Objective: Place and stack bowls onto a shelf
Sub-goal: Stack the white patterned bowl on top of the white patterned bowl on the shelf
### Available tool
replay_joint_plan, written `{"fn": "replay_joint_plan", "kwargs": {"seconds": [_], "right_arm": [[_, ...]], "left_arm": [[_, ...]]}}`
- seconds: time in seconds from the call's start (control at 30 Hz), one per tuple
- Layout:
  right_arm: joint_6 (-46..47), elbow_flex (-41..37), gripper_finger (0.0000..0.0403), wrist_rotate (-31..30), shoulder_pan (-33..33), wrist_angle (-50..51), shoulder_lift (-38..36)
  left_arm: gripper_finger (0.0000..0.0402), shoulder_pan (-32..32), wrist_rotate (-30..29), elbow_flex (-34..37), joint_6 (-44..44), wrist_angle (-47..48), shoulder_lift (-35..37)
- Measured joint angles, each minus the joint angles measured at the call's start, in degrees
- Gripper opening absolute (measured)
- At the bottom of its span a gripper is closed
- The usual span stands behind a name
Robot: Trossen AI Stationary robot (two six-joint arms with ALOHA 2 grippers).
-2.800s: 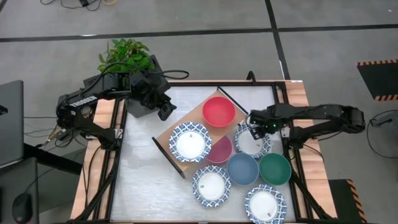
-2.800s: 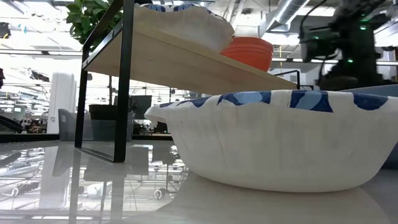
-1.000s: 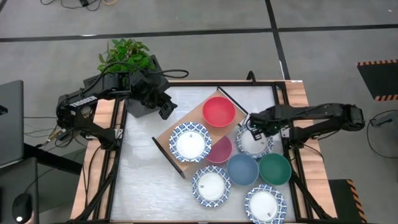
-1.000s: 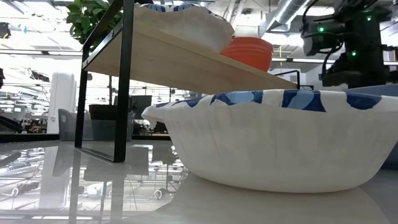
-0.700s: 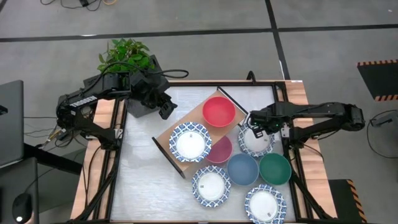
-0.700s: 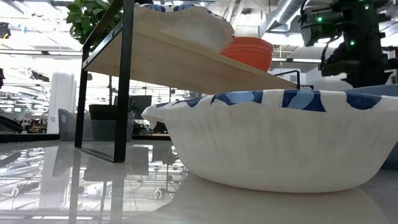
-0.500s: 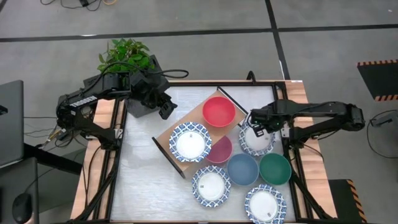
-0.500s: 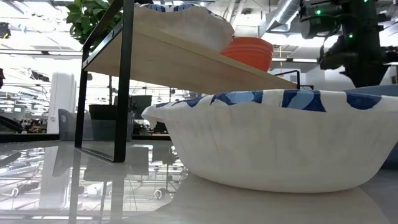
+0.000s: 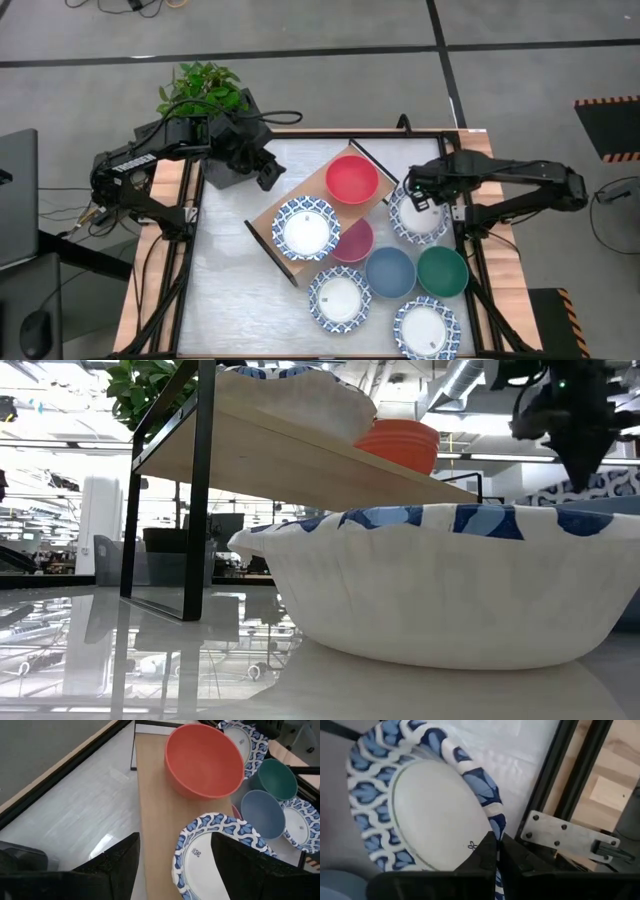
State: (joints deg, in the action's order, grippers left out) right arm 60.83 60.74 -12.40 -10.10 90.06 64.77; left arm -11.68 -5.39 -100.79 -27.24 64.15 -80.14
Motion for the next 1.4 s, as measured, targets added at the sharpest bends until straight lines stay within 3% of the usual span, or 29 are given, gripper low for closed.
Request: {"fn": "replay_joint_plan", "kwargs": {"seconds": [0.27, 0.77, 1.07, 1.23, 1.4], "right_arm": [[-3.9, 3.4, 0.0029, 0.4, -2.6, 0.0, -2.3], [-9.7, 11.5, 0.0026, 6.5, -3.9, -0.1, -8.2], [-9.9, 14.8, 0.0028, 5.6, -3.9, -0.4, -11.5], [-10.2, 18.6, 0.003, 4.9, -3.9, -5.5, -12.1], [-15.1, 21.6, 0.003, 4.8, -3.9, -18.0, -11.9]], "left_arm": [[0.0229, 0.0, 0.0, 0.0, -0.7, -1.2, 0.0], [0.0229, 0.0, 0.0, 0.0, -1.1, -1.2, 0.0], [0.0229, 0.0, 0.1, 0.0, -2.1, -3.9, 0.0], [0.0229, 0.0, 2.3, 0.0, -1.9, -11.4, 0.0], [0.0229, 0.0, 4.8, 0.0, -3.3, -19.6, -0.2]]}}
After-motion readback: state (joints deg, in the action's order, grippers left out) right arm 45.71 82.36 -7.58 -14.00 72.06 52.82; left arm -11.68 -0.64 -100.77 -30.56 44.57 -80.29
